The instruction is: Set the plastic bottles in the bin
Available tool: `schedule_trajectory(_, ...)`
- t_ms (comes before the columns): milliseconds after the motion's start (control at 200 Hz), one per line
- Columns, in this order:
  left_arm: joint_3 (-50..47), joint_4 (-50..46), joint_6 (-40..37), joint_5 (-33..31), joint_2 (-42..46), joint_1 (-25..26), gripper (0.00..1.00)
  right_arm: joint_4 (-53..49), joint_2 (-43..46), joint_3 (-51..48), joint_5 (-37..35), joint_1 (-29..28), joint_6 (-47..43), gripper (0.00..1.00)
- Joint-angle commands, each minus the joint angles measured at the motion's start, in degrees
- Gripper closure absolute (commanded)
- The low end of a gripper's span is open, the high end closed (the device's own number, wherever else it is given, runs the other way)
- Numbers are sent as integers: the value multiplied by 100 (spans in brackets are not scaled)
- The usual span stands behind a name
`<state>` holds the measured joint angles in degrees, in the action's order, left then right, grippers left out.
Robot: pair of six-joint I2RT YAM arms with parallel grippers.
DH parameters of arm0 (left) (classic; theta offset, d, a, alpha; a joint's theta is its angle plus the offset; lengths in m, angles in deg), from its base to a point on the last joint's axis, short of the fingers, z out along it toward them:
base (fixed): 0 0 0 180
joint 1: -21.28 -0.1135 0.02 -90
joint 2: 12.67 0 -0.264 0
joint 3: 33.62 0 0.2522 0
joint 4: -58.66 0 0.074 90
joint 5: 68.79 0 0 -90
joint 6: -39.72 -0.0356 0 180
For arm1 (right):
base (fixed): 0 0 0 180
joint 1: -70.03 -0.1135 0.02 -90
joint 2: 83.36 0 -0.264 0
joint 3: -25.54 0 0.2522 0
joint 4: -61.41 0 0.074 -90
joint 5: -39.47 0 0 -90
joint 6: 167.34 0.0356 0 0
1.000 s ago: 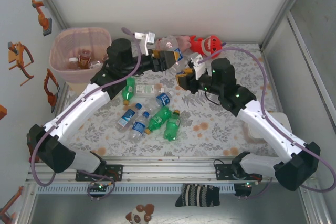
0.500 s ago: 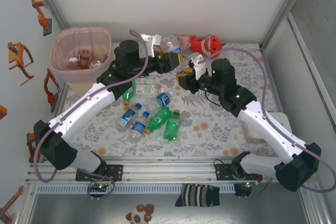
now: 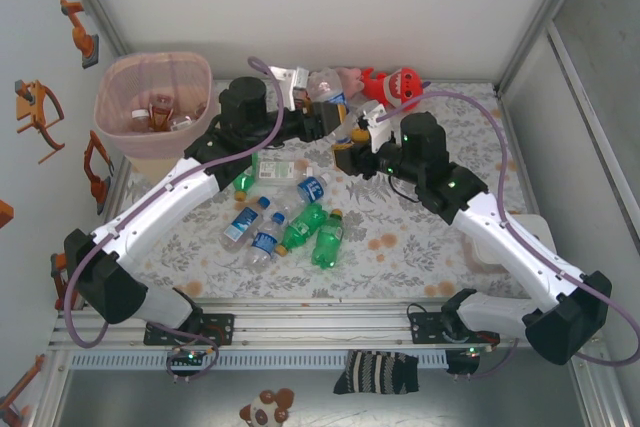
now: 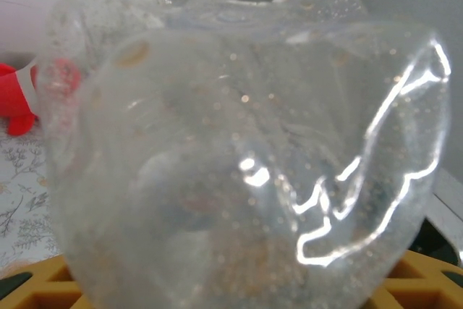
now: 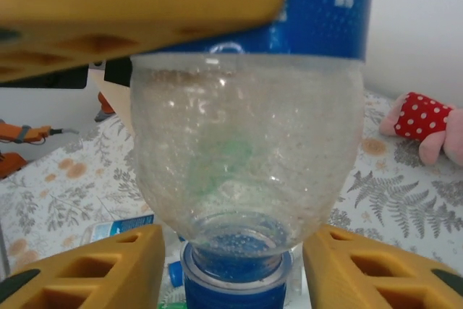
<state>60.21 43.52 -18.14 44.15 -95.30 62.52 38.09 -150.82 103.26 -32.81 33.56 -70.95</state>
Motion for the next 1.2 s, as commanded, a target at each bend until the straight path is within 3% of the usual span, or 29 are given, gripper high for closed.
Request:
schedule_trajectory(0,254,-158,-217,-2,160,-80,45,63,185,125,-128,-69,130,39)
schedule_trajectory(346,599,-1251,-721,95,484,-1160,46,-439,800,-81,-556,-97,86,35)
schedule_trajectory(671,1379,-2653,-1158,357,607,-3087,45,-705,998,-182,-746,-97,14,34)
schedule_trajectory(816,1265,-2480,-395,404,649,-4033,45,-674,911,-134,-730,-97,42,35)
schedule_trajectory(896,902,-1975,318,181,753,-4315,39,-665,852,-112,-709,-97,61,35)
schedule_trajectory(1016,429,-1517,1119,-843,843,-4337,45,-636,798,-110,-744,-97,126,36)
schedule_trajectory(1197,823,-2370,2164,-2143,436,-4380,47,-642,813,-112,-761,-97,113,36)
